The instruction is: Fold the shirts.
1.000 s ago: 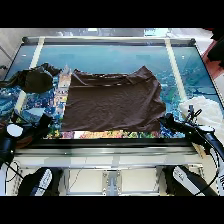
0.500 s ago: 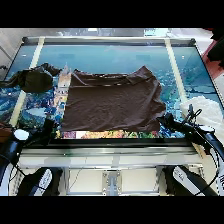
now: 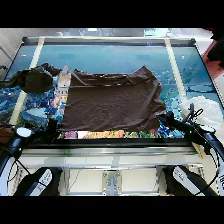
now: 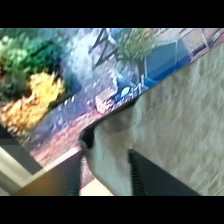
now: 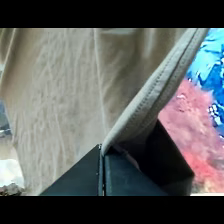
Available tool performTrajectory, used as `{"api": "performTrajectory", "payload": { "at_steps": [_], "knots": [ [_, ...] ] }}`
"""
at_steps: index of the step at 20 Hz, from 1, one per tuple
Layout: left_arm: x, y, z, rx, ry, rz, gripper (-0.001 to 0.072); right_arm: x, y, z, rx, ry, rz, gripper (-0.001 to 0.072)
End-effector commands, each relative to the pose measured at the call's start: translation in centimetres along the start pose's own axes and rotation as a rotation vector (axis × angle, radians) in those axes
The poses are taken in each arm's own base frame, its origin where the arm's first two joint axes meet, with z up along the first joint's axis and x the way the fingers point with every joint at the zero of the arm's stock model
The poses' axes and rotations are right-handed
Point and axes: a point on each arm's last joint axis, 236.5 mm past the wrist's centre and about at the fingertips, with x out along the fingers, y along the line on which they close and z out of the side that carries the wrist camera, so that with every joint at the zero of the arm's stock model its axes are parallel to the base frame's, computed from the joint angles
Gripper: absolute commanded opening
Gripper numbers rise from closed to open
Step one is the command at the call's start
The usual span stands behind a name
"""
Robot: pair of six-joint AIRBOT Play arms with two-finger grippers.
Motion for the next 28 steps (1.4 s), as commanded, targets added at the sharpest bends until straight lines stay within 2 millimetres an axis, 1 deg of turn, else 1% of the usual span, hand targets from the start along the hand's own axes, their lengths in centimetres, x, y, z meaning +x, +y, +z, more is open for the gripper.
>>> {"api": "performTrajectory", "payload": {
  "at_steps": [1, 4, 5, 7, 8, 9, 11, 12, 13, 14, 15, 16, 17, 18, 19, 20, 21, 22, 23, 24, 25, 26, 27, 28],
  "knots": [
    [0.4, -0.4, 0.8, 0.006, -0.028, -0.02, 0.0292, 0.0, 0.8, 0.4, -0.004, -0.015, 0.034, 0.0028],
    [0.8, 0.0, 0.7, -0.001, -0.014, -0.004, 0.0292, -0.1, 1.3, 0.7, 0.011, -0.028, 0.052, 0.0028],
    [0.9, 0.0, 0.7, -0.003, -0.013, -0.003, 0.0278, 0.0, 1.2, 0.7, 0.01, -0.028, 0.052, 0.0028],
    [0.8, -0.3, 0.9, 0.002, -0.024, -0.018, 0.0129, -0.1, 1.3, 0.7, 0.01, -0.028, 0.052, 0.0028],
    [0.8, -0.8, 1.1, 0.003, -0.029, -0.04, 0.0013, -0.1, 1.3, 0.7, 0.01, -0.028, 0.052, 0.0028],
    [0.8, -1.5, 1.2, 0.003, -0.035, -0.069, 0.0016, -0.1, 1.3, 0.7, 0.01, -0.028, 0.052, 0.0028],
    [0.5, -3.4, 1.4, 0.011, -0.044, -0.145, 0.0015, -0.1, 1.4, 0.7, 0.006, -0.031, 0.057, 0.0028],
    [0.1, -5.1, 1.6, 0.026, -0.047, -0.204, 0.0015, -0.2, 1.9, 1.0, -0.006, -0.041, 0.077, 0.0027],
    [-0.9, -7.5, 2.0, 0.063, -0.06, -0.275, 0.0015, -0.5, 2.9, 1.3, -0.029, -0.062, 0.105, 0.0026],
    [-2.8, -10.9, 2.5, 0.149, -0.086, -0.367, 0.0015, -1.2, 4.2, 1.8, -0.089, -0.086, 0.124, 0.0025],
    [-5.4, -14.5, 3.1, 0.27, -0.133, -0.456, 0.0014, -2.0, 5.5, 2.3, -0.162, -0.101, 0.129, 0.0025],
    [-9.0, -18.4, 3.2, 0.417, -0.191, -0.544, 0.0014, -3.3, 7.5, 2.7, -0.271, -0.117, 0.131, 0.0024],
    [-13.1, -21.9, 3.2, 0.551, -0.263, -0.615, 0.0014, -4.9, 9.8, 3.0, -0.38, -0.14, 0.13, 0.0024],
    [-18.0, -25.1, 2.7, 0.655, -0.34, -0.689, 0.0014, -6.8, 12.2, 3.5, -0.449, -0.174, 0.124, 0.0024],
    [-23.1, -27.8, 1.9, 0.749, -0.426, -0.751, 0.0014, -9.1, 15.0, 3.8, -0.518, -0.227, 0.124, 0.0024],
    [-27.9, -29.6, 1.0, 0.837, -0.519, -0.794, 0.0014, -12.0, 18.4, 4.0, -0.603, -0.304, 0.125, 0.0024],
    [-32.8, -30.9, -0.1, 0.924, -0.632, -0.823, 0.0014, -15.0, 21.6, 3.9, -0.688, -0.388, 0.122, 0.0023],
    [-37.3, -31.7, -1.2, 0.989, -0.734, -0.844, 0.0014, -18.5, 25.0, 3.5, -0.754, -0.487, 0.118, 0.0023],
    [-41.8, -32.1, -2.5, 1.032, -0.833, -0.862, 0.0014, -22.3, 28.2, 2.7, -0.832, -0.593, 0.105, 0.0023],
    [-45.7, -32.1, -3.6, 1.066, -0.929, -0.868, 0.0014, -25.9, 30.9, 1.9, -0.91, -0.698, 0.082, 0.0023],
    [-49.0, -32.0, -4.5, 1.088, -1.012, -0.869, 0.0014, -29.8, 33.6, 1.1, -0.983, -0.818, 0.054, 0.0023],
    [-51.8, -31.8, -5.4, 1.106, -1.084, -0.867, 0.0014, -33.4, 35.9, 0.2, -1.043, -0.933, 0.029, 0.0022],
    [-54.4, -31.6, -6.1, 1.116, -1.152, -0.867, 0.0014, -36.8, 38.3, -0.8, -1.106, -1.043, 0.013, 0.0022],
    [-56.2, -31.4, -6.6, 1.121, -1.203, -0.867, 0.0014, -39.5, 40.3, -1.8, -1.148, -1.134, 0.016, 0.0021]
  ]
}}
